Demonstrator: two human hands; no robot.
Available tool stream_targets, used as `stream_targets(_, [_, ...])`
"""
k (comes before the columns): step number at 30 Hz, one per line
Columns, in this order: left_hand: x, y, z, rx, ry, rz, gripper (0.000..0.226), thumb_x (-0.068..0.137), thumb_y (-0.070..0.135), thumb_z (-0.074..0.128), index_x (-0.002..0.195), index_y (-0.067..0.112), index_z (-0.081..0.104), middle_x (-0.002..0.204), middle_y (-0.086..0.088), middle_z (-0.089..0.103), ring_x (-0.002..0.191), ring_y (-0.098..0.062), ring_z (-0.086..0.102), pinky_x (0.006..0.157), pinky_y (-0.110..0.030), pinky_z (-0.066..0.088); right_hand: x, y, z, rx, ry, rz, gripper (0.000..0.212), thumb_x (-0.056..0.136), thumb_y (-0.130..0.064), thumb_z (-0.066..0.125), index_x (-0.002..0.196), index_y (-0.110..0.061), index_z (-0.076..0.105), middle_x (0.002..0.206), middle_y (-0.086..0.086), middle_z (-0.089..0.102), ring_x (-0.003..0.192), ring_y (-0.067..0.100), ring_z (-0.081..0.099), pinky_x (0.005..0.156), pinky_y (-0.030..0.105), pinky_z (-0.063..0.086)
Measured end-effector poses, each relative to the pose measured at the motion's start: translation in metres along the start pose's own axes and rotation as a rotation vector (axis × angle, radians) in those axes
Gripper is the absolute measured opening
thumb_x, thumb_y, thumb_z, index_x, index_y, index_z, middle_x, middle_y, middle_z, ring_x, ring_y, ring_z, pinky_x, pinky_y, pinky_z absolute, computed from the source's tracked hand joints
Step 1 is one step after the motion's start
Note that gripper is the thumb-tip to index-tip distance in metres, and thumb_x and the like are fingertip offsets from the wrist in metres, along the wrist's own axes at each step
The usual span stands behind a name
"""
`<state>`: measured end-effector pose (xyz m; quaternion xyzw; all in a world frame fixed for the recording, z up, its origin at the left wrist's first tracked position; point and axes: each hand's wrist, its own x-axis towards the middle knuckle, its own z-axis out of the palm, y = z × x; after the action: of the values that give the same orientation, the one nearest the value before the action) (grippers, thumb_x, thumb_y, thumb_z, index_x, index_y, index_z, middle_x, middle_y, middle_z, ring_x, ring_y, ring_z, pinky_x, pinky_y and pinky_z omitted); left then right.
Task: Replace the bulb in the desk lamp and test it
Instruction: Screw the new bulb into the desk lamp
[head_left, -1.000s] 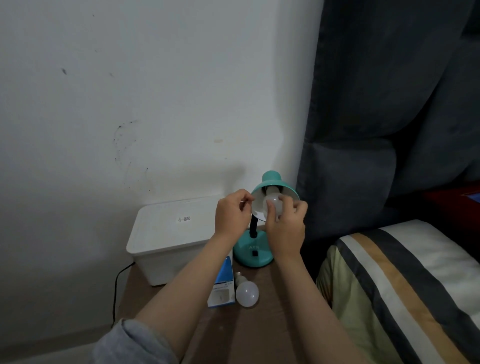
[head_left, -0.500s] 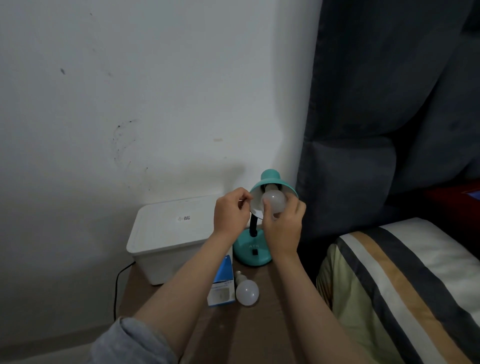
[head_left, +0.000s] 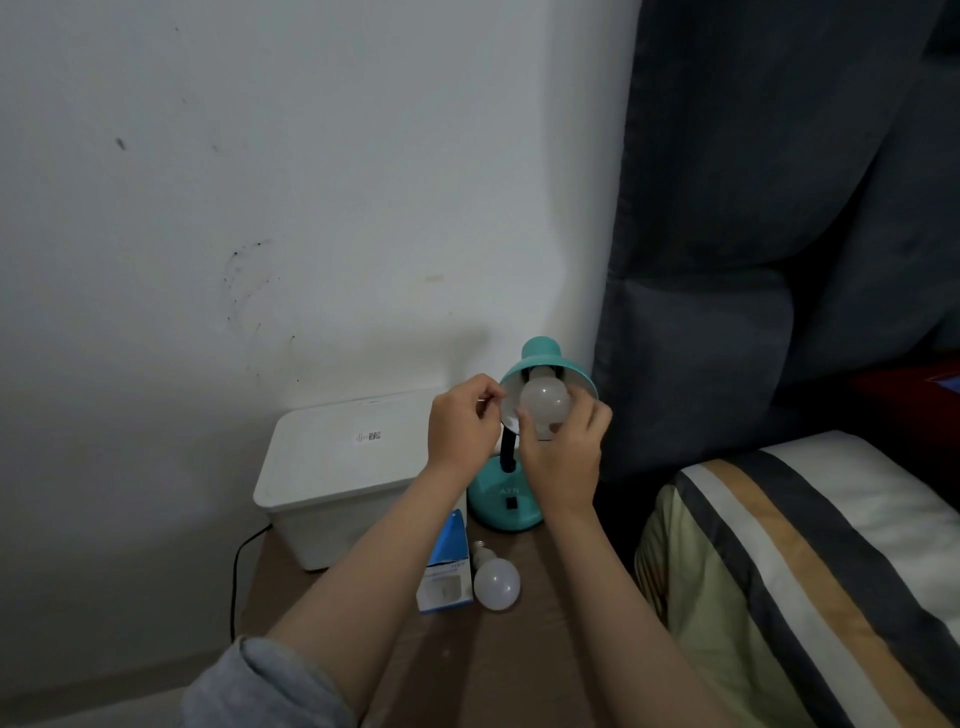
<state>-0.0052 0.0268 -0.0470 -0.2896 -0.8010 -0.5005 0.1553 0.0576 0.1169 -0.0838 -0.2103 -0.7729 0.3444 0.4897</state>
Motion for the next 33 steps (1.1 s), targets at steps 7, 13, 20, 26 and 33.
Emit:
stream_targets(7, [0.0008, 0.0015, -0.0003, -0.013, 0.002, -0.017, 0.018, 0.082, 0.0, 0.058, 0.081, 0.015, 0.068, 0.079, -0.002, 0.071, 0.072, -0.015, 0.067, 0.067, -0.024, 0.055, -0.0009, -0.0023, -0.0015, 0.031, -0.019, 0.002, 0.05, 0.076, -0.013, 0.075, 0.122, -0.007, 0.056, 0.109, 0.019, 0.054, 0.083, 0.026, 0.06, 0.066, 0.025, 0.048])
stream_targets(13, [-0.0007, 0.0042, 0.0008, -0.008, -0.002, -0.011, 0.017, 0.082, 0.0, 0.057, 0.082, 0.014, 0.067, 0.078, -0.003, 0.071, 0.071, -0.017, 0.066, 0.065, -0.026, 0.055, -0.0001, -0.002, -0.0028, 0.025, -0.007, 0.027, 0.05, 0.08, -0.022, 0.073, 0.122, -0.004, 0.053, 0.108, 0.02, 0.055, 0.087, 0.032, 0.061, 0.066, 0.027, 0.045])
stream_targets(20, [-0.0005, 0.0022, -0.0005, -0.009, 0.003, -0.02, 0.018, 0.081, 0.0, 0.057, 0.08, 0.015, 0.067, 0.077, -0.003, 0.071, 0.071, -0.017, 0.067, 0.067, -0.03, 0.056, 0.0002, -0.0039, -0.001, 0.011, -0.057, 0.028, 0.055, 0.077, -0.018, 0.074, 0.125, -0.009, 0.049, 0.115, 0.018, 0.047, 0.094, 0.027, 0.057, 0.074, 0.032, 0.055])
stream_targets(26, [-0.0012, 0.0031, -0.0012, -0.005, 0.007, -0.02, 0.018, 0.081, -0.001, 0.057, 0.081, 0.013, 0.067, 0.078, -0.004, 0.071, 0.072, -0.019, 0.067, 0.068, -0.032, 0.057, -0.0002, -0.0071, -0.0021, -0.017, -0.087, 0.019, 0.051, 0.08, -0.005, 0.067, 0.128, -0.012, 0.051, 0.119, 0.019, 0.047, 0.099, 0.032, 0.058, 0.075, 0.024, 0.046])
stream_targets(33, [-0.0003, 0.0039, 0.0018, -0.004, 0.015, -0.02, 0.017, 0.081, -0.001, 0.056, 0.081, 0.013, 0.067, 0.077, -0.004, 0.071, 0.071, -0.018, 0.067, 0.066, -0.032, 0.056, 0.0055, -0.0068, -0.0046, -0.014, -0.095, 0.041, 0.053, 0.08, -0.009, 0.068, 0.129, -0.006, 0.049, 0.113, 0.022, 0.051, 0.091, 0.037, 0.06, 0.072, 0.028, 0.045])
